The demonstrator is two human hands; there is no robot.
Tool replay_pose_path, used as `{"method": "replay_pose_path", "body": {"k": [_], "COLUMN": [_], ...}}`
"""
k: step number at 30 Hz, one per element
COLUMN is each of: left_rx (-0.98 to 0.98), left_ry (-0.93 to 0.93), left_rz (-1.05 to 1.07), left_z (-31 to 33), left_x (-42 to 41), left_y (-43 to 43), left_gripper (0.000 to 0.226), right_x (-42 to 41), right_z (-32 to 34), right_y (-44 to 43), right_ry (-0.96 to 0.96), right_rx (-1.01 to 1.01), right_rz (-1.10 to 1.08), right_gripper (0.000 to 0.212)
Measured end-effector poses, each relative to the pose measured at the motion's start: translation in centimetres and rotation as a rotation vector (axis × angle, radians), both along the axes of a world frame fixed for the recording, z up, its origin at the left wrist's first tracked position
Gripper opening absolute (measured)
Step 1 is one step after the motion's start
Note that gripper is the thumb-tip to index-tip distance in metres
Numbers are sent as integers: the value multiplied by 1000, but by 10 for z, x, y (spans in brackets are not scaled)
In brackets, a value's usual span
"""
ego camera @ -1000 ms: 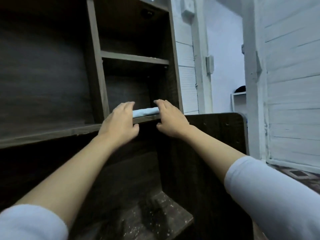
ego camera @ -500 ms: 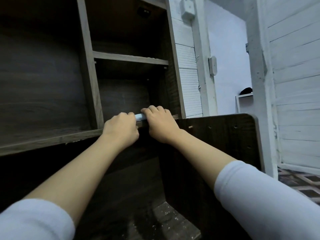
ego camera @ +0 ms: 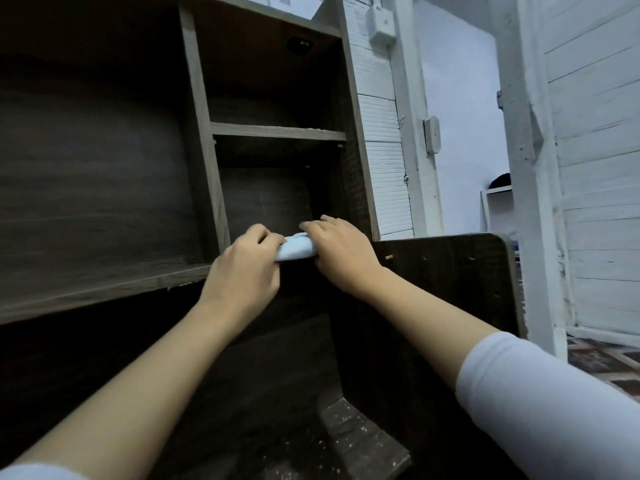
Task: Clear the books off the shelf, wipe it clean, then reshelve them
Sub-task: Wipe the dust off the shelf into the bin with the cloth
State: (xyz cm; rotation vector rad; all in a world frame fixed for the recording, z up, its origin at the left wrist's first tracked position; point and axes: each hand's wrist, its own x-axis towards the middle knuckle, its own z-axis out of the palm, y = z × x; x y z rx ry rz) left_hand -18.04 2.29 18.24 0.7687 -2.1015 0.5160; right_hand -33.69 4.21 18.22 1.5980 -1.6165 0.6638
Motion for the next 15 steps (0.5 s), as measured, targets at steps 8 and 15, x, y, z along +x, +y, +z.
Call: {"method": "replay_pose_path", "body": {"k": [8, 15], "left_rx": [110, 128], "left_ry": [-38, -126], "left_rz": [190, 282], "left_z": [2, -4], "left_x": [16, 40], "left_y": [48, 100], "left_gripper": [59, 31], "right_x": [35, 61], "right_z": [-2, -3], "right_y": [53, 109], "right_ry": [31, 71], "right_rx": [47, 116], "right_rz": [6, -32], "right_gripper": [35, 32]}}
